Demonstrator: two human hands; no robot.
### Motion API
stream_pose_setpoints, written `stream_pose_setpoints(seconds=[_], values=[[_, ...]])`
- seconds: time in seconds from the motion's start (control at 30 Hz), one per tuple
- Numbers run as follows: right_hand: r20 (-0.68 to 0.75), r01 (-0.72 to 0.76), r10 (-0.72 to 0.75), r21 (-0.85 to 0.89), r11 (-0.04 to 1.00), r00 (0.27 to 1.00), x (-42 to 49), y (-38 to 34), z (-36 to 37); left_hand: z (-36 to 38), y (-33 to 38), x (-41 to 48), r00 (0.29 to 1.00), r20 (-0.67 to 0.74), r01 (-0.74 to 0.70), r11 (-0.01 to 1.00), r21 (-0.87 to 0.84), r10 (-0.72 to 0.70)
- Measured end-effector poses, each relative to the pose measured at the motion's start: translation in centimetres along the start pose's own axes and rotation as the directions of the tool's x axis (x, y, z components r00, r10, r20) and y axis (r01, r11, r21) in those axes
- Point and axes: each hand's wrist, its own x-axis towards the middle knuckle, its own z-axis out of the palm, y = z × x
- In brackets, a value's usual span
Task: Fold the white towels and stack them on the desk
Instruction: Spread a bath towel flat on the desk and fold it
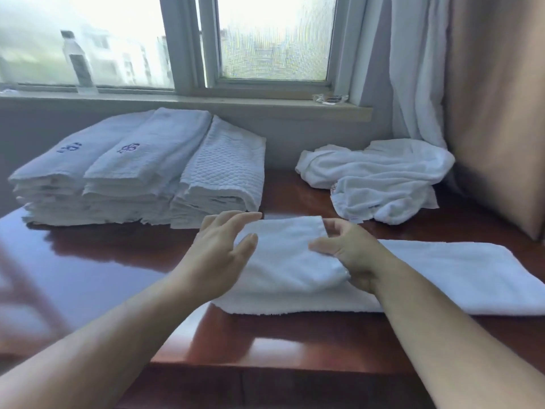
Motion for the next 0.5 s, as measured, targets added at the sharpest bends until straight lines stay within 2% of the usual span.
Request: stream_pose_setpoints(seconds=[0.13,0.23,0.4,0.5], values=[[-0.023,0.076,-0.075,0.068,0.995,0.997,-1.4,-2.0,-7.8,1.3,3.3,1.8,0.993,0.028,-0.111,0.993,-0.041,0.112],[-0.096,0.093,-0.089,0.038,0.995,0.991,-3.5,-3.1,-14.5,4.2,6.6,3.2,0.970,0.092,-0.226,0.974,-0.013,0.226],[-0.275,0.051,-0.045,0.017,0.999,0.960,-6.1,-3.4,-23.9,9.2,11.5,5.2,0.903,0.237,-0.369,0.929,0.007,0.357],[-0.290,-0.008,0.016,0.029,1.000,0.957,-7.0,-2.3,-27.8,12.2,13.1,6.2,0.861,0.347,-0.421,0.904,0.077,0.371]])
